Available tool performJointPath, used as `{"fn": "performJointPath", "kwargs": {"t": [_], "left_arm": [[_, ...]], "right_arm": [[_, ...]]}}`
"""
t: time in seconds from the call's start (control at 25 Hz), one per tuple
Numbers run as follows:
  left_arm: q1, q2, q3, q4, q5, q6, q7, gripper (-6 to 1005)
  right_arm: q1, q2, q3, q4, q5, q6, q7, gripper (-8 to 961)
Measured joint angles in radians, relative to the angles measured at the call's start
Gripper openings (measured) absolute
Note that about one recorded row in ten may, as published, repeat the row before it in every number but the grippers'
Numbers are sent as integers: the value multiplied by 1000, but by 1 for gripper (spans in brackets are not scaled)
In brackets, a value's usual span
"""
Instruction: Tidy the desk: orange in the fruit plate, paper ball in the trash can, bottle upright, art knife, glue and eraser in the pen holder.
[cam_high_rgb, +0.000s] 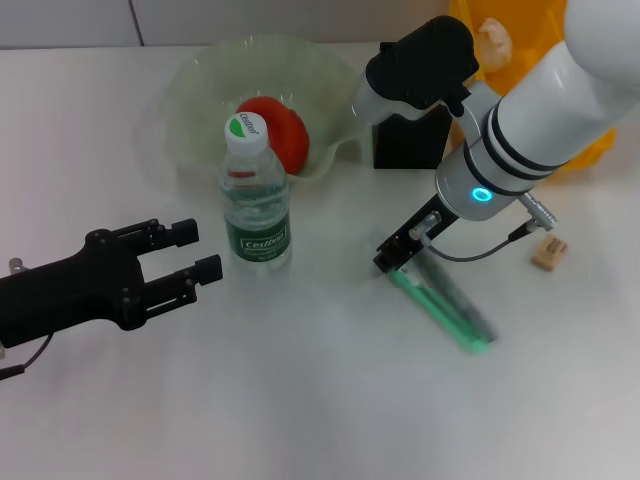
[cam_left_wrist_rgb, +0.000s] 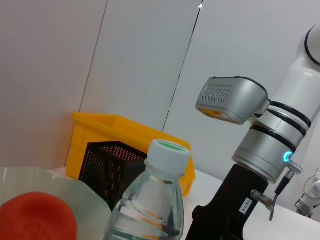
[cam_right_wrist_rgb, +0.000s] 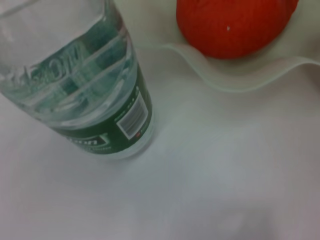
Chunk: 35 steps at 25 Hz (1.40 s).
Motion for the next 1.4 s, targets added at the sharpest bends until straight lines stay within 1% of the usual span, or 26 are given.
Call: {"fn": "performJointPath", "kwargs": {"t": [0.24, 0.72, 0.92, 1.16, 1.4], "left_arm": [[2, -1, -3, -3, 0, 0, 8, 604], [3, -1, -8, -8, 0, 6, 10, 604], [5, 0, -8, -8, 0, 6, 11, 604], [7, 0, -8, -8, 0, 11, 11, 604], [8, -1, -8, -8, 0, 18, 11, 604]], "right_arm": [[-2, 0, -11, -6, 20, 5, -8, 148], [-14, -1, -12, -20, 38, 5, -28, 56], [-30, -6, -8, -57, 38, -1, -44, 17], [-37, -10, -2, -95, 38, -72, -101, -1], [-49, -10, -9, -127, 30, -96, -121, 239]]}}
